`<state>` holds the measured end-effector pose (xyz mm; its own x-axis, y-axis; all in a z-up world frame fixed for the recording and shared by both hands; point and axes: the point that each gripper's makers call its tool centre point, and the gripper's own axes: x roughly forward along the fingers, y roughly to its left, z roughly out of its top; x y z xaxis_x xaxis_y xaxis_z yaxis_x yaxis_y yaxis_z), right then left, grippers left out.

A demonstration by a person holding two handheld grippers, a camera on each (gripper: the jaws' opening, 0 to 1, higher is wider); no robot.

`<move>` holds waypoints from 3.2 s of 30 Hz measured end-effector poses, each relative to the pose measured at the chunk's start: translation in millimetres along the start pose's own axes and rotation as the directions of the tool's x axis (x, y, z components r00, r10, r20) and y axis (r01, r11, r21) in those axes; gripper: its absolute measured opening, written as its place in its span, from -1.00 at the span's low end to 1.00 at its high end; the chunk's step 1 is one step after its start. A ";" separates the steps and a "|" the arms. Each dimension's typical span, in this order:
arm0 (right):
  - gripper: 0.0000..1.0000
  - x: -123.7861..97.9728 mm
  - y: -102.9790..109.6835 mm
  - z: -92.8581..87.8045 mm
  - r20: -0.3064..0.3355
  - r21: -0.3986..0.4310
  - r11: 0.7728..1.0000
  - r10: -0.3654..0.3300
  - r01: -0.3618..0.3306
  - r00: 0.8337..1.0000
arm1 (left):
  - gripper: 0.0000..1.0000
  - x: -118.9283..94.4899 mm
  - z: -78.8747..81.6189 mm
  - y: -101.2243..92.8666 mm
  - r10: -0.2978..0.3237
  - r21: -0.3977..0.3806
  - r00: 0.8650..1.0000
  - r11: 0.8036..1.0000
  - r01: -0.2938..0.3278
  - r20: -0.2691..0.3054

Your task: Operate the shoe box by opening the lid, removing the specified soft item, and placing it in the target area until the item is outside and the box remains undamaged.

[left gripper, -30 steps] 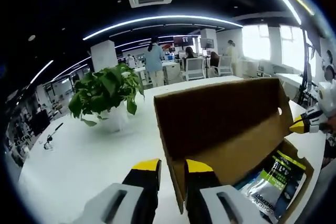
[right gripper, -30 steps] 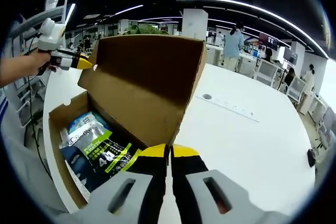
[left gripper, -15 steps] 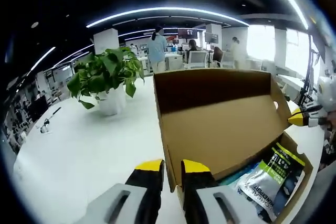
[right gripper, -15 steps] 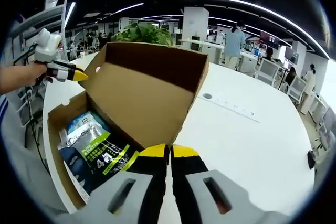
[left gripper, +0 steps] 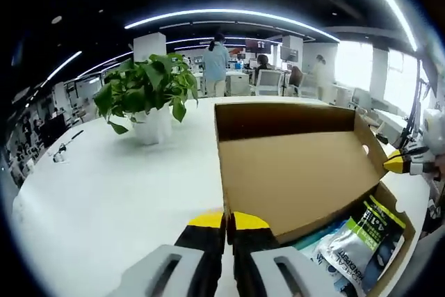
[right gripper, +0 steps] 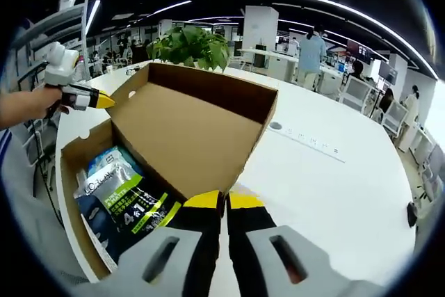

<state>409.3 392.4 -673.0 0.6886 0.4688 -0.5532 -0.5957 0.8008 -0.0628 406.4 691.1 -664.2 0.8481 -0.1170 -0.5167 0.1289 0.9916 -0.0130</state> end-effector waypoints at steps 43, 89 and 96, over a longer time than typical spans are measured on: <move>-0.95 20.0 -9.6 -8.3 -0.055 0.047 0.999 0.029 -0.026 0.998 | -0.96 21.2 -4.8 0.5 -0.003 0.014 0.997 1.000 0.004 -0.072; -0.33 -12.6 4.8 2.2 -0.025 0.092 0.992 0.095 -0.092 0.995 | -0.51 -20.3 -4.9 -22.6 -0.049 0.050 0.994 0.997 0.055 -0.102; -0.23 -28.4 10.4 4.9 -0.007 0.069 0.991 0.119 -0.118 0.993 | -0.46 -31.8 -6.6 -35.7 -0.078 0.079 0.991 0.993 0.087 -0.110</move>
<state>385.6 389.2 -654.0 0.6102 0.5578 -0.5626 -0.6428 0.7637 0.0600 371.5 659.9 -653.0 0.7740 -0.1872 -0.6049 0.2421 0.9702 0.0097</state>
